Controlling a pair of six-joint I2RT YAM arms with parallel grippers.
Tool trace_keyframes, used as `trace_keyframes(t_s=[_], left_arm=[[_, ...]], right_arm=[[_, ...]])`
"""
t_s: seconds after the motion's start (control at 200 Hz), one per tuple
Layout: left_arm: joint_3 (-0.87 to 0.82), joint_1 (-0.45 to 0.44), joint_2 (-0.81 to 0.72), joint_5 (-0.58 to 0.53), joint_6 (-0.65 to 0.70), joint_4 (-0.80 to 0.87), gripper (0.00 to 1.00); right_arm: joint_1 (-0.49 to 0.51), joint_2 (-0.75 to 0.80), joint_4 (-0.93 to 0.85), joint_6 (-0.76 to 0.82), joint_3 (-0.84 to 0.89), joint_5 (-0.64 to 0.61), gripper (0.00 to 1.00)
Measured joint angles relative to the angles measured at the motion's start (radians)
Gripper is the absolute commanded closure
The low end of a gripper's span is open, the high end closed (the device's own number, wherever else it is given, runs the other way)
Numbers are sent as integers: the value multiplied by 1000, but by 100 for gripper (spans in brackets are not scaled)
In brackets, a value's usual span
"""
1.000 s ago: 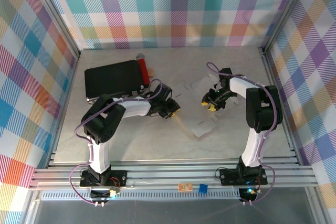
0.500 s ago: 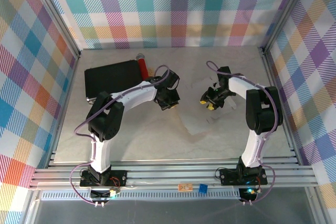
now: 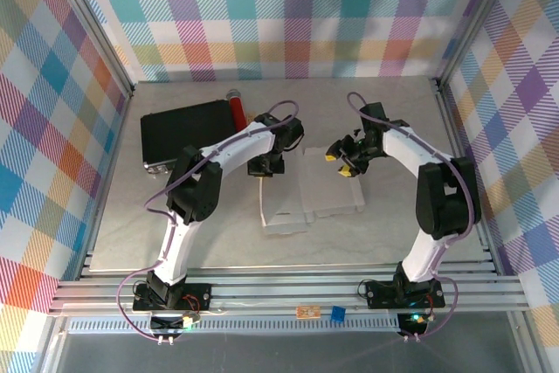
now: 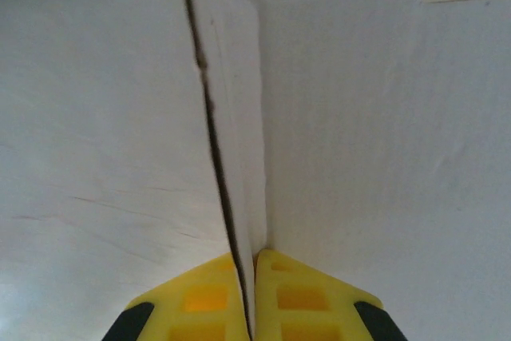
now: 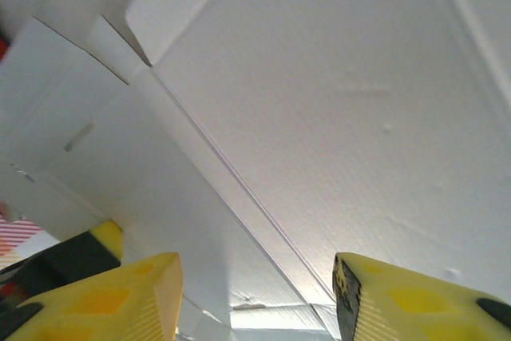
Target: Fold the paper box
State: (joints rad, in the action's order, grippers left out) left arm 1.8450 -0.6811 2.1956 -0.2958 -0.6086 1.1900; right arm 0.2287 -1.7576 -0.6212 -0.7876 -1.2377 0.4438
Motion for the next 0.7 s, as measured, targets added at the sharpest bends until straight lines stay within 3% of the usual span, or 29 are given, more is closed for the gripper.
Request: trace_keyframes(t_s=[0.14,0.23,0.305,0.47,0.7], left_arm=[[99,0,89,-121,75,84,90],[184,0,166,-168,122,103,68],[225,2,211,-180,156,100,57],[161,10,180,-154,202,56,50],[-105,58,-63,-11,211,-59,43]], right_arm=[[18,24,41,-60,15,15,48],[31,16,60,-89,30,28,48],[39,-10,79,-101,32,37,49],[41,-114,131,-122,32,45,52],[41,-175,159,-145,48,45,53]])
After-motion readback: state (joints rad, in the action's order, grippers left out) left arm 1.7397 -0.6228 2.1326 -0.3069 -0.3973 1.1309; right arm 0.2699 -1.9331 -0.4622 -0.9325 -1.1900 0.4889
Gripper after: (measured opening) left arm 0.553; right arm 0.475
